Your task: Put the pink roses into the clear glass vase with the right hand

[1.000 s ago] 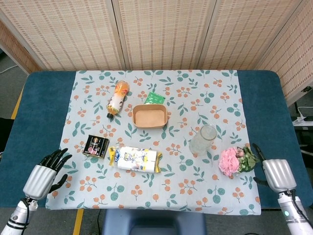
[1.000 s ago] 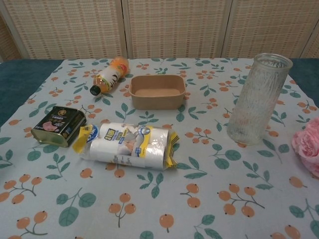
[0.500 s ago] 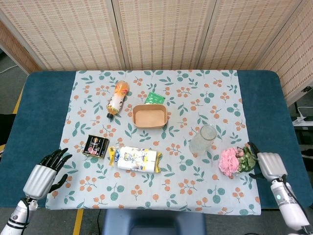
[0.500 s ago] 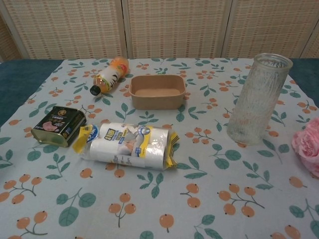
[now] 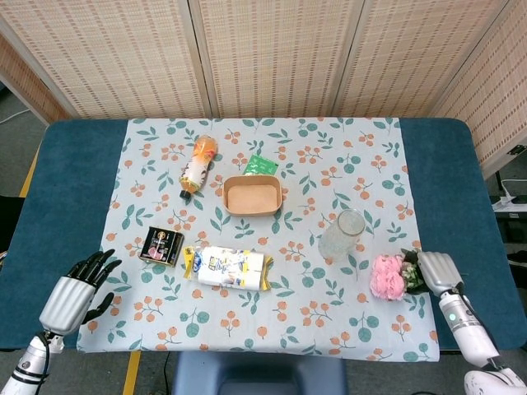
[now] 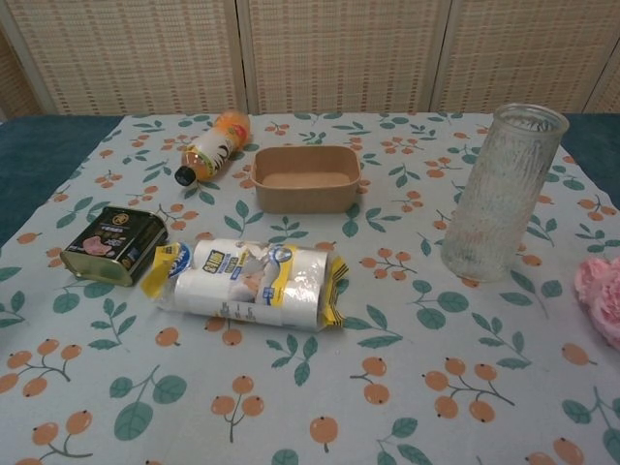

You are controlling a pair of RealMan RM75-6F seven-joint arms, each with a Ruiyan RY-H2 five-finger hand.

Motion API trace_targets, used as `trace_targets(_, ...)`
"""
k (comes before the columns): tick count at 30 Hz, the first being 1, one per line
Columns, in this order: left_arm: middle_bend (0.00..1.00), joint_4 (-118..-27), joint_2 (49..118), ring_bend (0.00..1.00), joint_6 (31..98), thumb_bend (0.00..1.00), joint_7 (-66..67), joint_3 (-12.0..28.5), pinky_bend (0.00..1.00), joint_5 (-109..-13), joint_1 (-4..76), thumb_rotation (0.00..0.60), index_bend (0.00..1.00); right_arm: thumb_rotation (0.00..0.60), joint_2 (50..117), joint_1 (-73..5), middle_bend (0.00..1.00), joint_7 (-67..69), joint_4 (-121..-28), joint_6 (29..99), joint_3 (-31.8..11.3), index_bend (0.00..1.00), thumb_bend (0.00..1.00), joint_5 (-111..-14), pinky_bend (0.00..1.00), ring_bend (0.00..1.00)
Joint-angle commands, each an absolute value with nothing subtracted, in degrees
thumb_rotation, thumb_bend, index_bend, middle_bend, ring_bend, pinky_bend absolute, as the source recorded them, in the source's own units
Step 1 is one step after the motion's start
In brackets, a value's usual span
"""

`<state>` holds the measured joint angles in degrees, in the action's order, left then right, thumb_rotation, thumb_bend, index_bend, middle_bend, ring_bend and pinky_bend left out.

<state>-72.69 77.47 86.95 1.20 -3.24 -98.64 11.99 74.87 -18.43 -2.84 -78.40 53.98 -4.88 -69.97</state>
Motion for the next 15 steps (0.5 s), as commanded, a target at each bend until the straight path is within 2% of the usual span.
trace_targets(1,0.08,-72.67,77.43,0.12,87.02,0.38,1.09,-3.32,0.28,-98.82,12.03,0.6,0.17,0.6,75.67,-17.68,0.95,-2.14,-77.85,57.74,-4.85,0.88,0.28,-72.28,0.99,0.97)
trace_targets(6,0.08,-72.67,77.44,0.13,87.16,0.38,1.04,-3.29,0.28,-98.84,12.01,0.6,0.17,0.6,71.9,-15.04,0.96,3.43,-83.83,65.4,-2.69,0.91,0.4,-80.53,0.99,0.97)
trace_targets(11,0.08,-72.85,77.39,0.13,87.14,0.38,1.12,-3.17,0.28,-98.51,11.91,0.6,0.17,0.6,63.86,-11.85,0.96,13.4,-92.49,76.31,0.83,0.91,0.44,-93.28,0.99,0.97)
trace_targets(15,0.08,-73.07,77.29,0.13,87.29,0.38,1.0,-3.36,0.28,-98.89,11.92,0.6,0.17,0.6,54.84,-10.87,0.96,17.21,-103.7,81.84,0.35,0.91,0.44,-96.36,0.99,0.98)
